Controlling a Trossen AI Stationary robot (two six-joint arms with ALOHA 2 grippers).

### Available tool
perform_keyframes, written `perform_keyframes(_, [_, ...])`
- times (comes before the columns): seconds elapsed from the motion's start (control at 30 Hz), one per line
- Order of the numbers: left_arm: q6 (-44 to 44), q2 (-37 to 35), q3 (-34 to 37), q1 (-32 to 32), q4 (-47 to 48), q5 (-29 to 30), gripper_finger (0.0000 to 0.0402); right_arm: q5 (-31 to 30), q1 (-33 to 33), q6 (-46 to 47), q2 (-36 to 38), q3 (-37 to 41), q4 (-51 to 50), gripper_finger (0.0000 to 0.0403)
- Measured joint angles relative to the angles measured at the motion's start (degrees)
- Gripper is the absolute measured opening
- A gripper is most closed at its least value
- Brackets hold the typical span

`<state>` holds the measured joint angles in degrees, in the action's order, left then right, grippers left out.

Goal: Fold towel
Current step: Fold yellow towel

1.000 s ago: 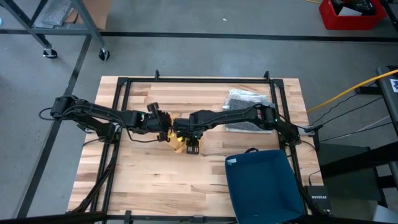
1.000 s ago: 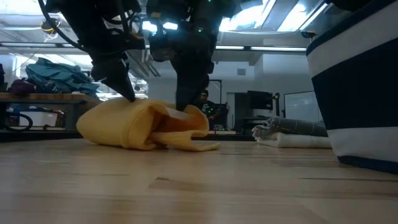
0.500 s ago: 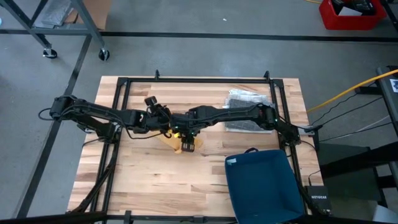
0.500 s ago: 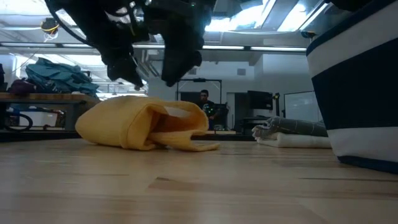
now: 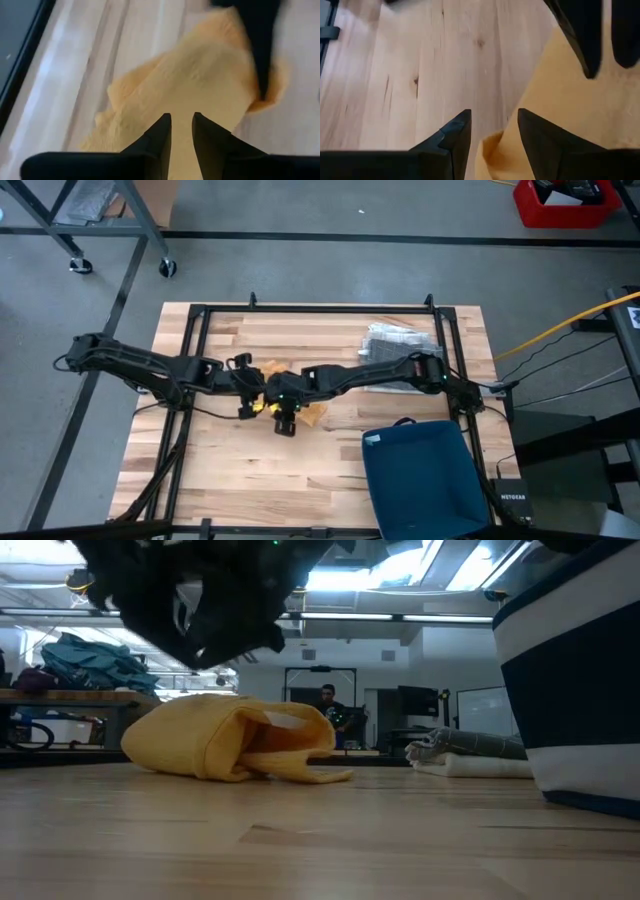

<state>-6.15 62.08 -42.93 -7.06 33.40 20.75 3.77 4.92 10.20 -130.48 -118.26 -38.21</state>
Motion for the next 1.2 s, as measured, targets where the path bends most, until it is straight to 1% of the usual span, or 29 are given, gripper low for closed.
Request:
perform_keyframes(0.07, [0.17,0.28,2.06,0.03,-1.39,0.14,0.0064,-0.39,0.01,-0.1,0.0,1.67,2.44,0.0165])
perform_keyframes(0.17, [0.4,0.39,5.28,0.04,-5.0,0.03,0.0058,-0.74,-0.03,-0.15,0.0,3.34,2.01,0.0165])
perform_keyframes(0.3, [3.7,0.38,8.8,1.01,-11.83,0.37,0.0051,-2.5,-0.05,-0.15,0.02,6.96,5.31,0.0165])
perform_keyframes(0.43, [6.32,0.4,11.12,3.4,-17.59,0.77,0.0044,-2.8,-0.05,-0.02,0.07,10.2,8.96,0.0165])
perform_keyframes(0.53, [8.1,0.32,12.41,6.04,-20.84,1.27,0.0039,-2.78,-0.07,2.32,0.09,12.24,9.18,0.0165])
perform_keyframes(0.7, [7.79,0.32,15.17,10.92,-24.44,1.27,0.003,-1.96,-0.05,9.55,0.13,15.68,7.8,0.0165])
perform_keyframes(0.9, [4.73,0.46,20.16,14.65,-28.42,0.36,0.0017,4.65,-0.01,16.71,0.13,19.5,7.32,0.0165])
perform_keyframes(0.97, [4.04,0.94,22.16,15.06,-30.6,0.19,0.0012,5.77,0.36,17.86,0.13,19.77,6.99,0.0165])
perform_keyframes(1.07, [2.35,2.77,24.64,15.36,-33.11,-0.08,0.0004,5.83,1.46,17.9,0.13,19.81,6.35,0.0165])
perform_keyframes(1.2, [-1.72,5.8,27.0,15.31,-36.98,-4.26,0.0001,5.9,3.28,17.12,0.13,19.81,5.55,0.0165])
